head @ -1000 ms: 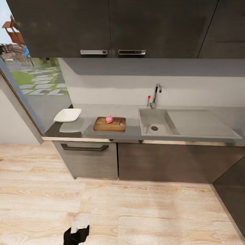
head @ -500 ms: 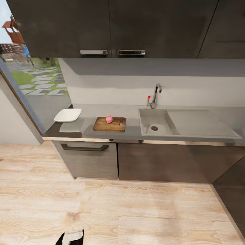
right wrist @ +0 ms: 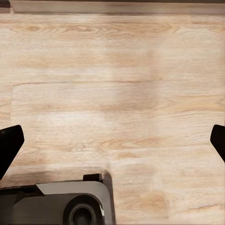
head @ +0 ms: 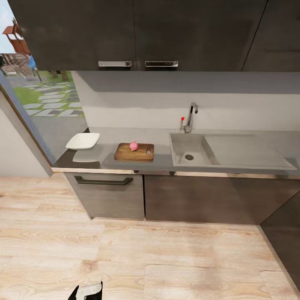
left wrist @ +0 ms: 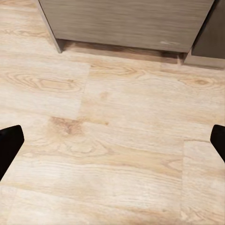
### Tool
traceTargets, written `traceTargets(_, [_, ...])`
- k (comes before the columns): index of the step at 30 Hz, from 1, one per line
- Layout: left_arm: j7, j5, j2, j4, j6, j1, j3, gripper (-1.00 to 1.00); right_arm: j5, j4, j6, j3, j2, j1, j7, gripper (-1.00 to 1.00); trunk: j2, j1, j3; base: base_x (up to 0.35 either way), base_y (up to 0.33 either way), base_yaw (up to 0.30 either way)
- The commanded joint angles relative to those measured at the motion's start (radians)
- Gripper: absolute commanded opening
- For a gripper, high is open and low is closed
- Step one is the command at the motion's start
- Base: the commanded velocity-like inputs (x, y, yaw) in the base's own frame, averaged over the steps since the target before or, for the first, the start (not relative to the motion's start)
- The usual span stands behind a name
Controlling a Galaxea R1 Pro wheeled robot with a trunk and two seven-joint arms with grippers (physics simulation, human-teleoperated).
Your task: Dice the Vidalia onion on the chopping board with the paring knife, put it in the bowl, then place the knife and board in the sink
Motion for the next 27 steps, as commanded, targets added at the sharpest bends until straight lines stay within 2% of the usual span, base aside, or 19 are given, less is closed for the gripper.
traceTargets(1, [0.008,0.001,-0.001,0.004,-0.005,-0.002,-0.009,1.00,-0.006,0.001,-0.001,0.002,0.000,0.001,-0.002,1.00,-0.002,0.001,-0.002,0.000,0.000,0.000])
traceTargets(4, [0.008,0.001,-0.001,0.004,-0.005,-0.001,-0.009,1.00,-0.004,0.050,0.002,0.002,0.000,0.001,-0.003,1.00,-0.002,0.001,-0.002,0.000,0.000,0.000])
traceTargets(5, [0.007,0.001,0.000,0.004,0.010,-0.002,-0.009,1.00,-0.004,0.132,0.001,0.002,-0.001,0.001,-0.004,1.00,-0.002,0.001,-0.002,0.000,0.000,0.000])
traceTargets(11, [0.004,0.001,-0.001,0.004,0.090,-0.002,-0.009,1.00,-0.005,0.271,0.004,0.004,0.001,0.001,-0.005,1.00,-0.002,0.001,-0.002,0.000,0.000,0.000])
traceTargets(19, [0.004,0.000,-0.004,0.004,0.119,-0.002,-0.009,1.00,-0.006,0.444,0.006,0.008,0.003,0.001,-0.003,1.00,-0.002,0.001,-0.002,0.000,0.000,0.000])
traceTargets(27, [0.004,0.000,-0.007,0.004,0.137,-0.001,-0.009,1.00,-0.007,0.452,0.003,0.007,0.004,0.001,-0.002,1.00,-0.002,0.001,-0.002,0.000,0.000,0.000])
